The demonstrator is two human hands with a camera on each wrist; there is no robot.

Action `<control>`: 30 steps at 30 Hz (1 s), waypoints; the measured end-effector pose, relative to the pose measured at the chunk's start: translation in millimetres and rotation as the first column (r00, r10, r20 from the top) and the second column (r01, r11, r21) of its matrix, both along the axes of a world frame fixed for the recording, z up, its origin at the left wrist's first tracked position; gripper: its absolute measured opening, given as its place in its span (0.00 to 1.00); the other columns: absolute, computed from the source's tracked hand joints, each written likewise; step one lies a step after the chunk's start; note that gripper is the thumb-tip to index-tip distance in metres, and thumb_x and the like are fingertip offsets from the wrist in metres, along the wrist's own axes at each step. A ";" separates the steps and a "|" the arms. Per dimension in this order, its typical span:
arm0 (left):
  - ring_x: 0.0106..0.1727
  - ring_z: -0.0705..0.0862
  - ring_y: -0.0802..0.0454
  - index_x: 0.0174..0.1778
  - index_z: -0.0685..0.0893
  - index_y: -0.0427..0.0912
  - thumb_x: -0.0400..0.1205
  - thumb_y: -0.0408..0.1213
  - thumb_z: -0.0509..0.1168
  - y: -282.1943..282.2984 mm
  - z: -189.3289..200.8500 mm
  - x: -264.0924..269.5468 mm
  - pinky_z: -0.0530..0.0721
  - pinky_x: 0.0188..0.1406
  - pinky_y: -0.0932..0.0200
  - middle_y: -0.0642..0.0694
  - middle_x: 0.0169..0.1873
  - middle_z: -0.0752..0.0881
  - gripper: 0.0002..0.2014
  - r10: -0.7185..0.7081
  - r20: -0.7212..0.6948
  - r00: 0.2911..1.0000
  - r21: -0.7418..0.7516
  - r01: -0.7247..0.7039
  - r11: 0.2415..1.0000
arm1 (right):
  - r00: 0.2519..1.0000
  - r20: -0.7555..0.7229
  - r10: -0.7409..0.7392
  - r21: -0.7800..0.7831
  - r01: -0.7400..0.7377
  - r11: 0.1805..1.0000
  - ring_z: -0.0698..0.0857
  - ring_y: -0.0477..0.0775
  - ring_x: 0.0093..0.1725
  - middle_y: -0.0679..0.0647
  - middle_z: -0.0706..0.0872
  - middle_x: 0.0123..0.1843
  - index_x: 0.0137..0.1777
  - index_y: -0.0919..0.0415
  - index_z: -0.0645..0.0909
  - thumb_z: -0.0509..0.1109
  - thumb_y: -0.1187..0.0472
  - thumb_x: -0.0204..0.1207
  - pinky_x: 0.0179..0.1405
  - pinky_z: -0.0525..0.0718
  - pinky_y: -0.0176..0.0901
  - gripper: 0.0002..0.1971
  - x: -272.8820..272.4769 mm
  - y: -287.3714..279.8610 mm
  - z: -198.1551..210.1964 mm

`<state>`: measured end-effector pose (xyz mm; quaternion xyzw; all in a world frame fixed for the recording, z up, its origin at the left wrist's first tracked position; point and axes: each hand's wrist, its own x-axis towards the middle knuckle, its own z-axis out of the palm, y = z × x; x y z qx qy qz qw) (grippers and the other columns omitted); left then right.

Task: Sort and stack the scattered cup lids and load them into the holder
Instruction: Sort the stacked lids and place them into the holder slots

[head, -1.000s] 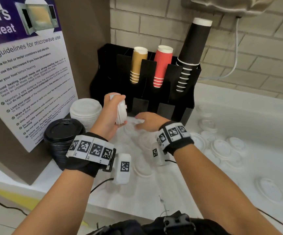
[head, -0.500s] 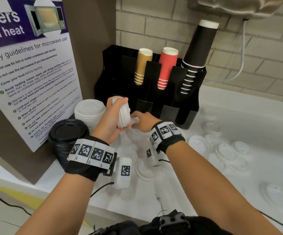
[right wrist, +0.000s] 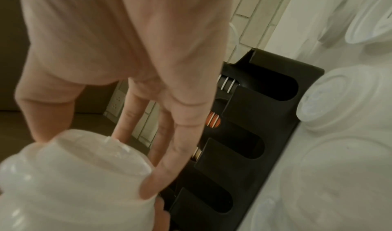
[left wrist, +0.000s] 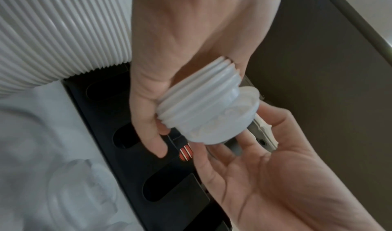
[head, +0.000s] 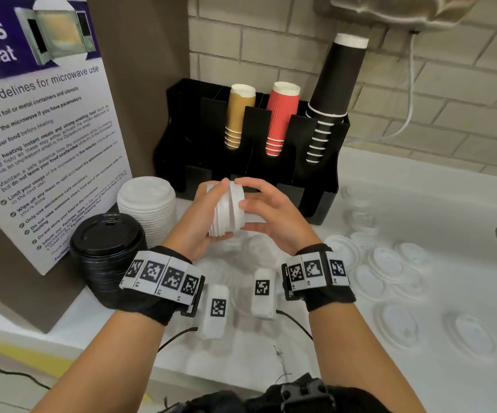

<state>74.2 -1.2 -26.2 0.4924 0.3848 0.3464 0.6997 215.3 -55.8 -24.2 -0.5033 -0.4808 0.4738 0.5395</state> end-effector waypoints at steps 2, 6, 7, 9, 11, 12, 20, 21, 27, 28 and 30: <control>0.62 0.84 0.43 0.68 0.73 0.54 0.84 0.57 0.59 -0.9 1.2 0.4 0.87 0.54 0.40 0.42 0.63 0.82 0.19 -0.014 0.004 1.000 -0.003 0.014 1.000 | 1.000 0.000 -0.004 0.003 0.004 1.000 0.85 0.58 0.62 0.63 0.85 0.62 0.70 0.55 0.77 0.69 0.67 0.78 0.54 0.88 0.51 0.20 -2.1 -1.3 -0.7; 0.62 0.85 0.40 0.68 0.73 0.53 0.84 0.58 0.58 -2.7 2.0 0.5 0.87 0.53 0.42 0.40 0.63 0.83 0.20 -0.018 0.006 1.000 0.005 0.018 1.000 | 1.000 0.022 -0.001 0.035 0.000 0.999 0.87 0.53 0.57 0.56 0.87 0.58 0.67 0.53 0.79 0.71 0.67 0.77 0.49 0.88 0.47 0.20 -6.2 -2.1 -3.0; 0.62 0.85 0.40 0.68 0.73 0.53 0.84 0.58 0.58 -3.3 2.0 0.8 0.87 0.53 0.42 0.40 0.63 0.83 0.20 -0.014 0.008 1.000 0.007 0.014 1.000 | 1.000 0.017 -0.004 0.043 0.003 0.999 0.87 0.53 0.57 0.56 0.87 0.58 0.67 0.53 0.80 0.72 0.67 0.76 0.48 0.88 0.47 0.20 -7.6 -2.3 -3.5; 0.61 0.85 0.41 0.67 0.73 0.53 0.84 0.58 0.58 -4.2 1.6 1.8 0.87 0.52 0.44 0.40 0.62 0.83 0.19 0.005 0.014 1.000 0.013 -0.005 1.000 | 1.000 0.013 -0.017 0.059 0.016 0.998 0.87 0.54 0.58 0.56 0.87 0.58 0.66 0.52 0.80 0.72 0.67 0.76 0.49 0.88 0.48 0.19 -9.5 -2.0 -4.5; 0.60 0.85 0.42 0.66 0.73 0.52 0.85 0.57 0.58 -4.6 1.3 2.6 0.87 0.51 0.44 0.41 0.61 0.83 0.19 0.026 0.014 1.000 0.019 -0.026 0.999 | 1.000 0.015 -0.018 0.070 0.017 0.997 0.87 0.55 0.59 0.58 0.86 0.59 0.66 0.52 0.80 0.72 0.67 0.76 0.51 0.89 0.51 0.19 -10.7 -1.0 -5.3; 0.60 0.85 0.42 0.67 0.72 0.52 0.85 0.57 0.58 -4.8 1.2 3.2 0.86 0.52 0.44 0.41 0.61 0.83 0.19 0.029 0.013 0.999 0.019 -0.029 0.999 | 1.000 0.022 -0.016 0.070 0.014 0.997 0.87 0.55 0.59 0.58 0.86 0.59 0.65 0.52 0.80 0.72 0.67 0.76 0.51 0.89 0.52 0.19 -11.2 -0.4 -5.8; 0.54 0.83 0.48 0.67 0.71 0.47 0.82 0.46 0.66 6.9 -1.3 -1.7 0.86 0.42 0.49 0.46 0.53 0.81 0.19 0.125 0.007 0.992 0.044 -0.125 0.991 | 0.944 0.326 0.047 -0.051 -0.032 0.998 0.84 0.41 0.60 0.42 0.86 0.58 0.67 0.46 0.79 0.59 0.49 0.85 0.55 0.83 0.38 0.14 -1.5 23.6 -2.8; 0.51 0.81 0.50 0.66 0.71 0.47 0.83 0.46 0.66 9.4 -1.5 -2.6 0.85 0.42 0.49 0.47 0.51 0.79 0.18 0.153 0.012 0.988 0.046 -0.154 0.987 | 0.881 0.471 0.036 -0.092 0.008 0.996 0.83 0.42 0.62 0.43 0.85 0.60 0.69 0.49 0.79 0.58 0.49 0.86 0.57 0.79 0.36 0.16 2.0 33.5 -5.5; 0.44 0.80 0.52 0.60 0.72 0.51 0.83 0.45 0.64 13.1 -1.5 -5.0 0.82 0.34 0.55 0.49 0.47 0.77 0.12 0.146 0.018 0.989 0.059 -0.147 0.987 | 0.155 0.858 0.490 -0.508 0.111 0.854 0.76 0.61 0.70 0.59 0.73 0.74 0.81 0.52 0.63 0.70 0.49 0.77 0.63 0.79 0.51 0.34 -9.0 74.6 -32.0; 0.45 0.80 0.52 0.60 0.73 0.51 0.83 0.45 0.64 13.0 -2.0 -5.1 0.83 0.34 0.55 0.49 0.47 0.77 0.12 0.137 0.020 0.990 0.060 -0.138 0.989 | 0.106 0.854 0.510 -0.519 0.095 0.850 0.78 0.60 0.68 0.60 0.75 0.73 0.81 0.53 0.64 0.70 0.51 0.77 0.60 0.80 0.50 0.33 -13.0 76.8 -35.0; 0.47 0.80 0.51 0.59 0.73 0.52 0.83 0.45 0.64 11.9 -2.2 -5.5 0.83 0.36 0.53 0.48 0.48 0.77 0.11 0.128 0.020 0.992 0.064 -0.129 0.990 | -0.008 0.849 0.528 -0.526 0.079 0.847 0.79 0.60 0.65 0.60 0.76 0.71 0.80 0.55 0.65 0.68 0.53 0.79 0.56 0.80 0.48 0.30 -20.2 81.1 -40.5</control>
